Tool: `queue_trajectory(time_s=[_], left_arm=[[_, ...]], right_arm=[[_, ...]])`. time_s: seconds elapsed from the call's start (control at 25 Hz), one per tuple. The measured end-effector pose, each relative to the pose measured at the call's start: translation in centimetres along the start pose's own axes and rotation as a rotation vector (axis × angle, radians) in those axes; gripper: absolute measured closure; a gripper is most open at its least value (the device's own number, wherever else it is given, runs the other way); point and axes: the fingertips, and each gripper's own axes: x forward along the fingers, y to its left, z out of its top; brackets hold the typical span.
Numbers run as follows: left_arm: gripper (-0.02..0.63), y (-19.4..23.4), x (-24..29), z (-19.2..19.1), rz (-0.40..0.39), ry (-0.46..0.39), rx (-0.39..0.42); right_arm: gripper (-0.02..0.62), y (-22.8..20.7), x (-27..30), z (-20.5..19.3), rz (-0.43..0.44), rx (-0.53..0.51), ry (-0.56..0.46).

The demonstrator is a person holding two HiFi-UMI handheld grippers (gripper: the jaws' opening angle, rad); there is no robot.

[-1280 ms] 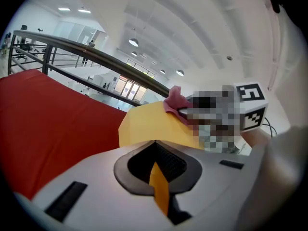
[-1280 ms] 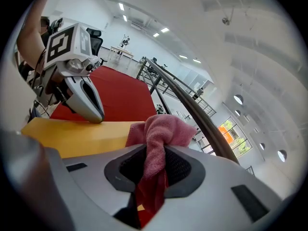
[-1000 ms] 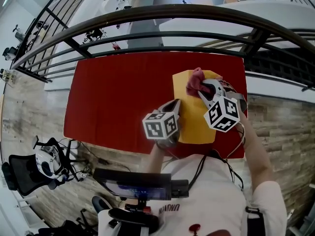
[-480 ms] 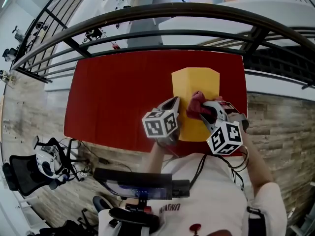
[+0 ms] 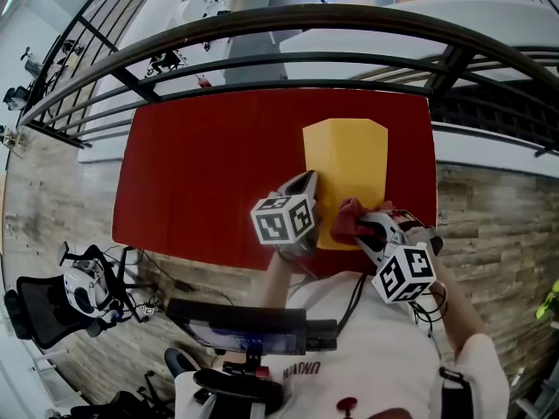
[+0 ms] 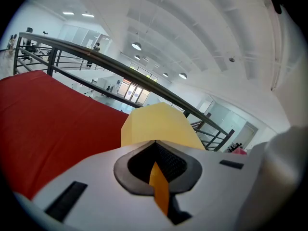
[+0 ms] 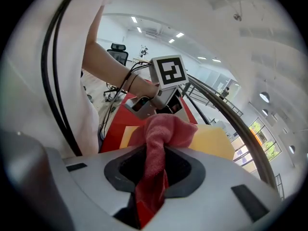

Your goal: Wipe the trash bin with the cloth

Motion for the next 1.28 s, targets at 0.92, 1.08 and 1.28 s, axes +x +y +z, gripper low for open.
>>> queue_trajectory(time_s=[0.92, 1.08, 1.28], left_arm=[[0.603, -5.3, 1.1, -0.2, -0.137, 0.01, 0.036], [0.603, -7.5, 1.8, -0.5, -0.153, -0.003, 0.083], [0.603, -9.6, 2.6, -0.5, -0.184, -0.005, 0.113]], right_arm=[[0.499, -11.0, -6.0, -2.6, -0.265, 0.131, -0.075], [0.499, -14.5, -6.4, -2.8, -0.378, 0.122, -0.063], [0.499, -18.6, -5.4, -2.0, -0.442, 0.15, -0.077]])
